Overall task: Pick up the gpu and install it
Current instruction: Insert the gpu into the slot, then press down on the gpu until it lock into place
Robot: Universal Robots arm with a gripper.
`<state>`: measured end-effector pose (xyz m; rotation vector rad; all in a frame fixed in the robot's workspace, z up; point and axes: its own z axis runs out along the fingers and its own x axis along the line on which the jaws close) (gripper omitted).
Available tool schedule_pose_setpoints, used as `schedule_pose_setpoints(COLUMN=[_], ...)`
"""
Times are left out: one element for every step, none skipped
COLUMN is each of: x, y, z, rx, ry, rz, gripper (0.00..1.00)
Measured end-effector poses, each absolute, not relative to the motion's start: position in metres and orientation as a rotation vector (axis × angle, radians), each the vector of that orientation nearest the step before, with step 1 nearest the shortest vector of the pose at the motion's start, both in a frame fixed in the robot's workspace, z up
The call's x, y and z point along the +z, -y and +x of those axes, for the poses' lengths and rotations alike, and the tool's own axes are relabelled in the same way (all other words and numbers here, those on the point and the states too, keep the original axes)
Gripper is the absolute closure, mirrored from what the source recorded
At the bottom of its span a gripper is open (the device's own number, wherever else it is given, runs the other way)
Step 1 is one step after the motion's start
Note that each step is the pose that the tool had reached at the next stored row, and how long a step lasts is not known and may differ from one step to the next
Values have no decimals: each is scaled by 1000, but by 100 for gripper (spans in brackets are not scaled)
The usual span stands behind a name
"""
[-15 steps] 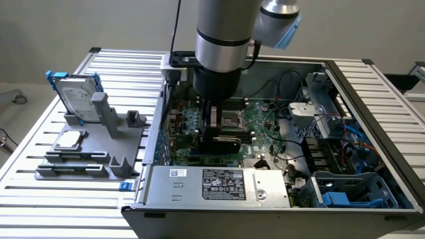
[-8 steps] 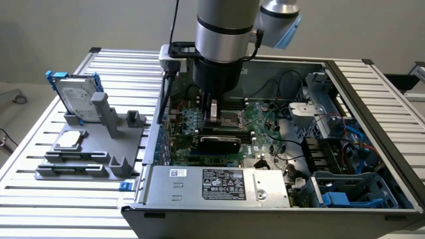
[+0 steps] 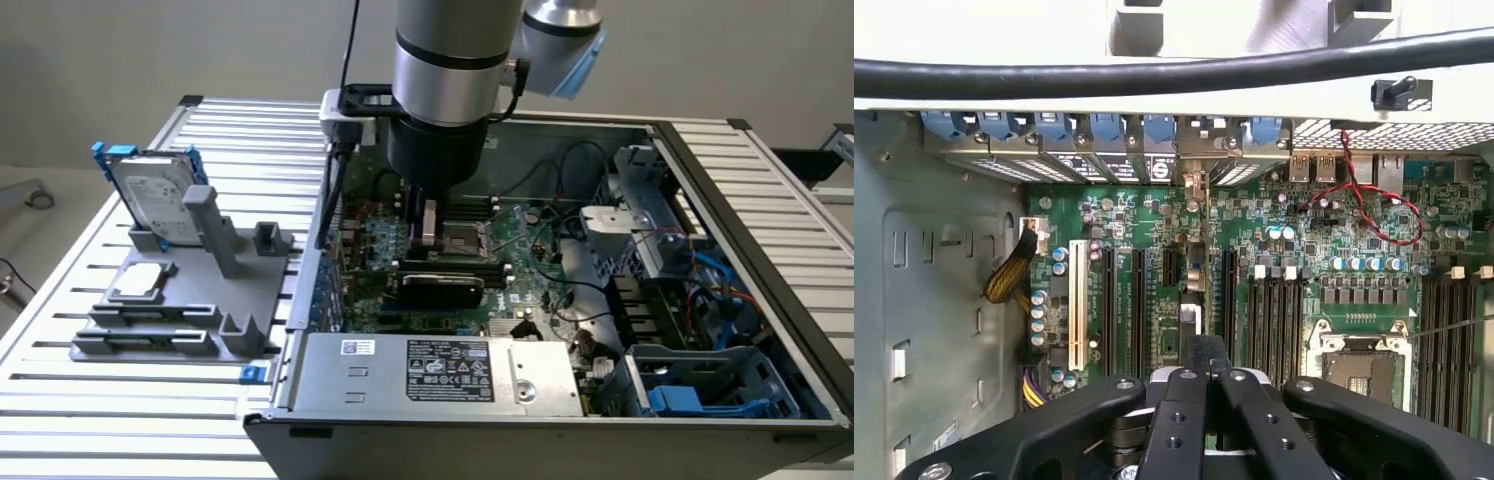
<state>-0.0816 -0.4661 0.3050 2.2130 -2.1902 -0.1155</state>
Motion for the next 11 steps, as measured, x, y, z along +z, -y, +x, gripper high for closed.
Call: schedule_pose_setpoints(x=[305, 305, 305, 305, 305, 305, 305, 305, 305, 305, 305], y=[466, 466, 466, 466, 466, 466, 466, 466, 466, 466, 466], z=[-82, -82, -82, -82, -82, -82, -82, -82, -82, -82, -82], rx=[-115, -115, -115, -115, -115, -115, -115, -115, -115, -116, -116], ry=[2190, 2190, 2190, 2190, 2190, 2190, 2190, 2190, 2190, 2190, 2190], rz=[2213, 2213, 2213, 2213, 2213, 2213, 2213, 2213, 2213, 2213, 2213], gripper=[89, 89, 89, 89, 89, 89, 89, 89, 89, 89, 89])
